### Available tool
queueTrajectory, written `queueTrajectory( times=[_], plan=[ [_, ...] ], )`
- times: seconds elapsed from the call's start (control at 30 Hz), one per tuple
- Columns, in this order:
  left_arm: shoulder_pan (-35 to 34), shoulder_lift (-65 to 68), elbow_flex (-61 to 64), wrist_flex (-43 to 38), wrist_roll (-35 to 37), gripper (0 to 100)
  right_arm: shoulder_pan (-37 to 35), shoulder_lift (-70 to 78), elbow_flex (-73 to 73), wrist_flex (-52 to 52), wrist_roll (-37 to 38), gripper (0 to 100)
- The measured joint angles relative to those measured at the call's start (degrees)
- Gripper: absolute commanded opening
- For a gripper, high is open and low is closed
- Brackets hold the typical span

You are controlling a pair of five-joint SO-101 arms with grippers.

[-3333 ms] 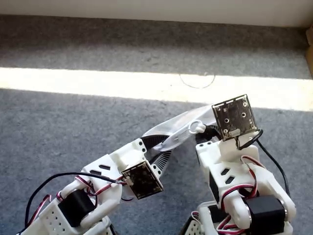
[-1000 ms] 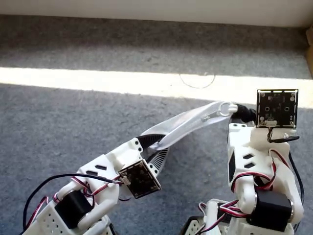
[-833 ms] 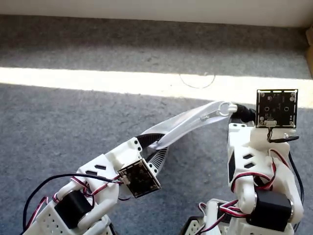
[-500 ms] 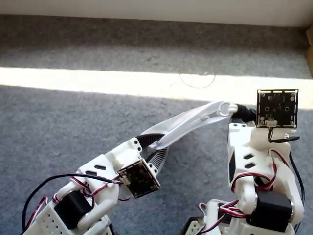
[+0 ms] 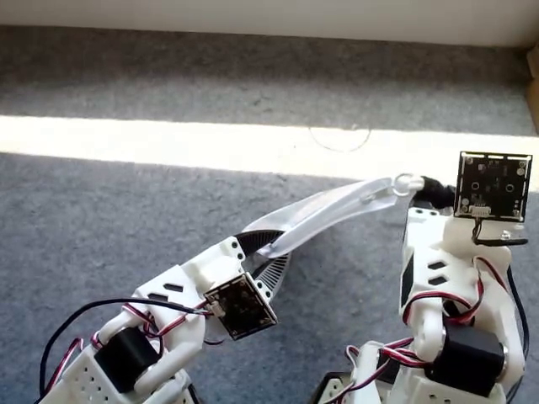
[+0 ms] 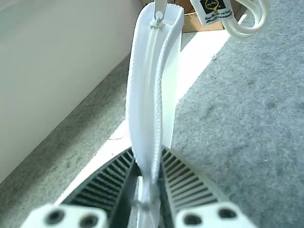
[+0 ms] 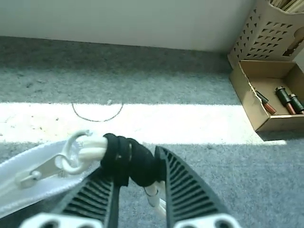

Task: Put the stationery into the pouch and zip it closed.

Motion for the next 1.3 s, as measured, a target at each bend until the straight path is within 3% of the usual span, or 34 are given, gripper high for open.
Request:
queueTrajectory(
  times=[0.4,0.6,0.97,1.3],
  plan=[
    [0.00,0.00,0.00,0.18,0.00,1,0.35,0.00,0.97,-0.35,1.23,0.5],
    [0.00,-0.35,0.00,0.18,0.00,1,4.31,0.00,0.97,-0.88,1.58,0.5],
    [0.00,-13.89,0.26,6.95,0.09,1,4.48,-0.44,0.97,-0.88,1.58,0.5],
    [-3.87,-14.86,0.26,7.12,0.09,1,7.74,-0.62,0.97,-0.88,1.85,0.5]
  ],
)
